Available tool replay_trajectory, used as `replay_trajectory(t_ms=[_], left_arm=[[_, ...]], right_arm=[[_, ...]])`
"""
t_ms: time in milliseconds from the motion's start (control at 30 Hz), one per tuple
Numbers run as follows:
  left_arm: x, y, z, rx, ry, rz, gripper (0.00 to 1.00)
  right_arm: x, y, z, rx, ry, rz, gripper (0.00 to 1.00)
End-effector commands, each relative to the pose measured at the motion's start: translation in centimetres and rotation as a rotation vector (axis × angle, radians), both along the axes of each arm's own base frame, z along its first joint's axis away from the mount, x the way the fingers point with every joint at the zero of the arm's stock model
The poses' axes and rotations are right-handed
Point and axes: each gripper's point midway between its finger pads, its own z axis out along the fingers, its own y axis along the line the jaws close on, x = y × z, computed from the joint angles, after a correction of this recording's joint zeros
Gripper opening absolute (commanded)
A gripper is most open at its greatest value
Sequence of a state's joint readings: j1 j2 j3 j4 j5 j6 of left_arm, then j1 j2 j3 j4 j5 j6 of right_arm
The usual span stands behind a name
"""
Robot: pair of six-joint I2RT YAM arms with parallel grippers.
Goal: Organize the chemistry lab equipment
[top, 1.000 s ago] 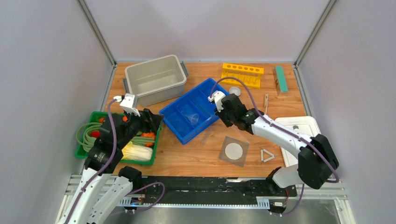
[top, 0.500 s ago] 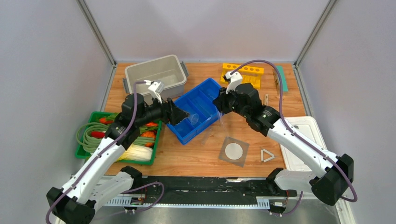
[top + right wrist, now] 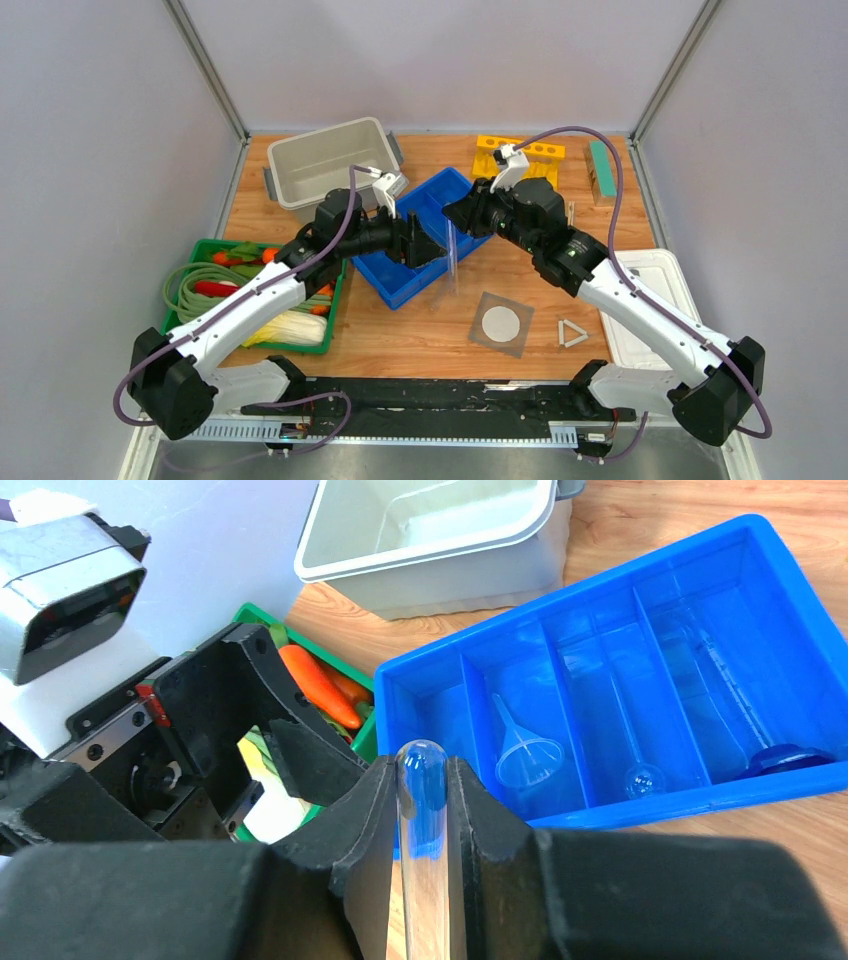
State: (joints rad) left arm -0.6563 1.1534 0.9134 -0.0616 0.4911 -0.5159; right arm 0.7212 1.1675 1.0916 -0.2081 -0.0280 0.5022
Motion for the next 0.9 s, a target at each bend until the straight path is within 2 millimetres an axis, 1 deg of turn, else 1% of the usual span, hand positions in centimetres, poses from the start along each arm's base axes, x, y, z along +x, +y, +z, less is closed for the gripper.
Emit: replay_trajectory(t_ms=[0,100,267,333,567,733,867], left_arm=[[0.2,-1.3,2.8,-0.086,-0.074,-0.032,0.84],[0.3,-1.7,2.8,-0.100,-0.073,-0.039,0.83],[0.7,-2.1,1.6,-0.080,-0.055,-0.038,0.79],[0.8,-2.1,1.0,-0.077,-0.052,-0.032,0.77],[1.1,-1.1,0.5,-0.032,-0.108,0.002,0.70],[0.9,-0.7,0.6,-0.006,-0.127,-0.002,0.67],[1.0,-0.4,0.8,0.000,-0.137,0.006,0.66]], right_arm=[[-0.5,0.3,2.7,0.100,-0.037,0.002,0.17],[-0.6,0.5,2.7,0.114,-0.034,0.006,0.17],[-1.1,0.9,2.8,0.129,-0.017,0.030,0.18],[-1.3,0.8,2.9,0.128,-0.012,0.034,0.17],[-2.5,-0.3,3.6,0.102,-0.031,0.046,0.18],[-3.6,-0.7,3.2,0.063,-0.025,0.082,0.18],[-3.8,-1.1,3.2,0.059,-0.040,0.077,0.17]])
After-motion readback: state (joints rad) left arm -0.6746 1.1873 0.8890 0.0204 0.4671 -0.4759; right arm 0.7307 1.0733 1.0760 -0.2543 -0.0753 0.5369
